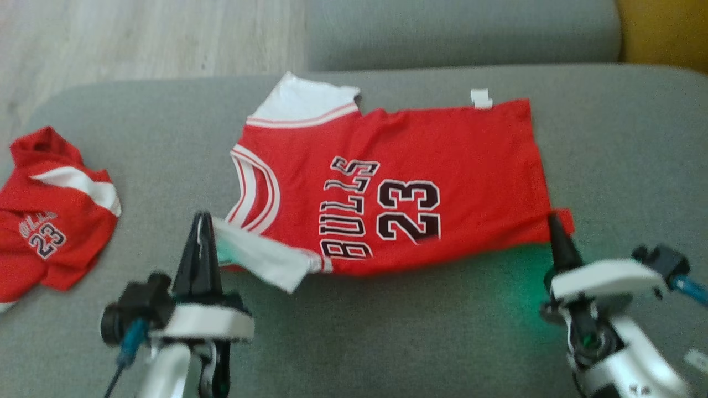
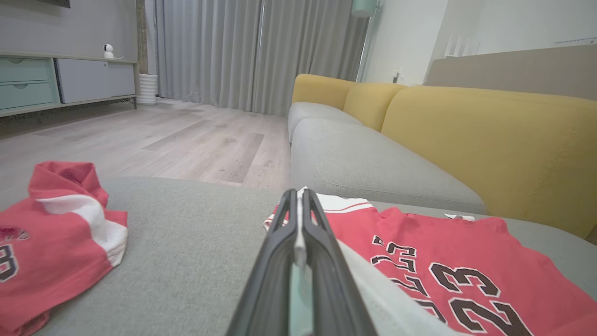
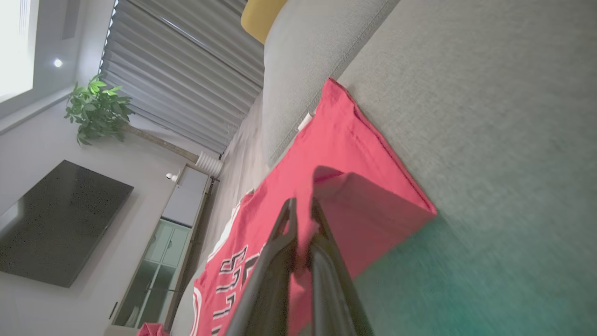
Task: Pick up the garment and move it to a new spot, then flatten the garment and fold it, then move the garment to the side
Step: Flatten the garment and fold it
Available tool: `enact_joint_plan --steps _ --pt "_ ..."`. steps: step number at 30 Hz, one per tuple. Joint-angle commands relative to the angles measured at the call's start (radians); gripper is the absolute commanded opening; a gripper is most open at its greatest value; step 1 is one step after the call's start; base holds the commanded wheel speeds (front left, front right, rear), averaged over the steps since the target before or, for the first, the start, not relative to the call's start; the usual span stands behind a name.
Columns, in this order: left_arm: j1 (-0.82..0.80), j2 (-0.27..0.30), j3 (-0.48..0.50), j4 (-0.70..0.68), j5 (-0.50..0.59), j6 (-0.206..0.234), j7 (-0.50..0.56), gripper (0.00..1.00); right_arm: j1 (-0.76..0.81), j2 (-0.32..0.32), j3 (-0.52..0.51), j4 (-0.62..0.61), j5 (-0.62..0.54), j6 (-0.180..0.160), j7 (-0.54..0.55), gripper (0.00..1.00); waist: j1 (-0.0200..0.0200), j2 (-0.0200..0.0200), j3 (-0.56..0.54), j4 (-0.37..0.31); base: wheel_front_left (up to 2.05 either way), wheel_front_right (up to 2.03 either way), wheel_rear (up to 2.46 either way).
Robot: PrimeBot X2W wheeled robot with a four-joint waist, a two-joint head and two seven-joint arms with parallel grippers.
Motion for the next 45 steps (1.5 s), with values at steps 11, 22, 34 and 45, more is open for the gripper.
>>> enact_joint_plan --steps 11,22,34,45 --pt "-0.323 0.005 0.053 0.097 0.029 0.042 -0.006 0.0 -0.289 0.029 -0.034 0.124 0.005 -0.001 -0.007 0.0 -0.0001 0.0 0.17 -0.018 0.0 0.0 0.0" --pt "-0.387 0.005 0.069 0.18 0.105 0.042 -0.006 1.0 -0.399 0.031 0.076 0.208 -0.223 -0.001 -0.106 1.0 -0.0001 0.0 0.203 -0.032 0.0 0.0 0.0" --pt "-0.145 0.005 0.089 0.127 0.168 0.077 -0.006 1.0 -0.159 0.074 -0.242 0.009 -0.921 -0.001 -0.113 1.0 -0.0001 0.0 0.118 -0.019 0.0 0.0 0.0" --pt "0.036 0.005 0.086 0.14 0.179 0.066 -0.006 1.0 0.061 0.146 -0.342 -0.064 -1.111 -0.001 -0.113 1.0 -0.0001 0.0 0.0 -0.021 0.0 0.0 0.0"
